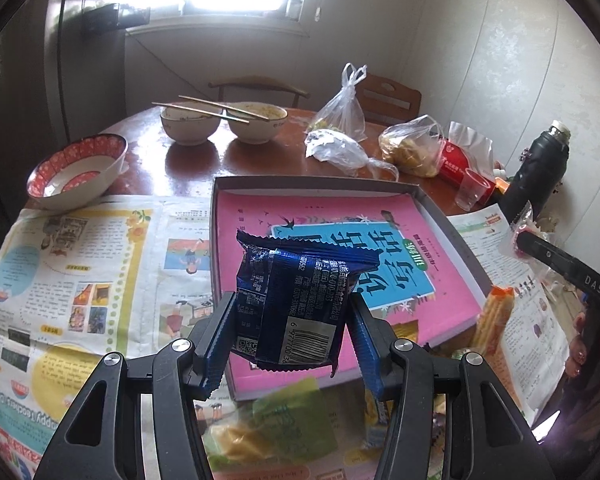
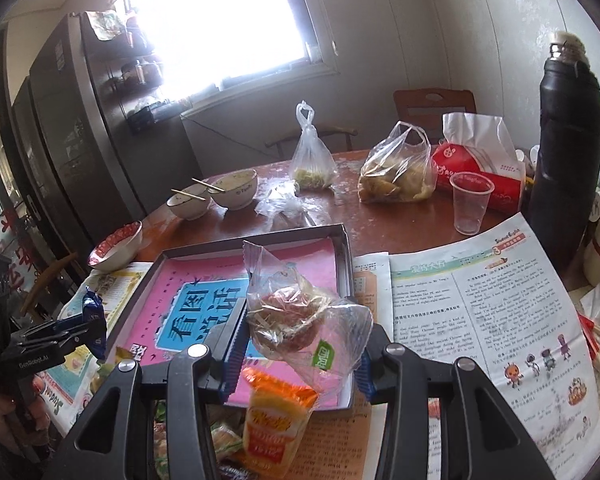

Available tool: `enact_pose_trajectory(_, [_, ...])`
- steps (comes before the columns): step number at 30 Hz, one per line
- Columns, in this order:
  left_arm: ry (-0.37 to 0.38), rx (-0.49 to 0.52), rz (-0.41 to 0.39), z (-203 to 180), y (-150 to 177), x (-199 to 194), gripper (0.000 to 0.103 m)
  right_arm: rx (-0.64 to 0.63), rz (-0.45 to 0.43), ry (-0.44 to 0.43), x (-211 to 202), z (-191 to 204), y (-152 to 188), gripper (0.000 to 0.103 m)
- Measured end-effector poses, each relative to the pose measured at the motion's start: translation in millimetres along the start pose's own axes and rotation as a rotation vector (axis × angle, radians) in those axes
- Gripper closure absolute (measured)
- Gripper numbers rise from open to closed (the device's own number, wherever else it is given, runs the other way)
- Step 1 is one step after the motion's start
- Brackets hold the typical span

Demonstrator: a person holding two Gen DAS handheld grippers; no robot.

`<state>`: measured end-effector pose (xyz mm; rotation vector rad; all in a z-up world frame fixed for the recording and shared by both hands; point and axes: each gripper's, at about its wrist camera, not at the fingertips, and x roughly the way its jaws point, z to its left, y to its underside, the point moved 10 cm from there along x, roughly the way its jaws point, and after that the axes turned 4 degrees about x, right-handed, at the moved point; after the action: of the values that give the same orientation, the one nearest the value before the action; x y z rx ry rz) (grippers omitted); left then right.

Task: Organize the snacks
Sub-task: 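Lift the blue packet with the left gripper and carry it over the tray, then lower the blue packet into the tray and open the left gripper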

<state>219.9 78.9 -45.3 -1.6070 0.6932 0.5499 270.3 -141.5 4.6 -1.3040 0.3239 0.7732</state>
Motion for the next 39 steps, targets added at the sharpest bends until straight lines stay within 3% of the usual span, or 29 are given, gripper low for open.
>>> enact_pose_trajectory(18, [-0.006,0.007,0.066,-1.1,7.6,40.4,0.047,0.006,0.165,-0.028,59.7,8.2,15.8,0.057])
enact_pose_trajectory(39, [-0.024,0.018,0.09,-1.5,16.9,53.9,0.047,-0.003,0.321,0.007,77.5,-2.5,49.5,0.057])
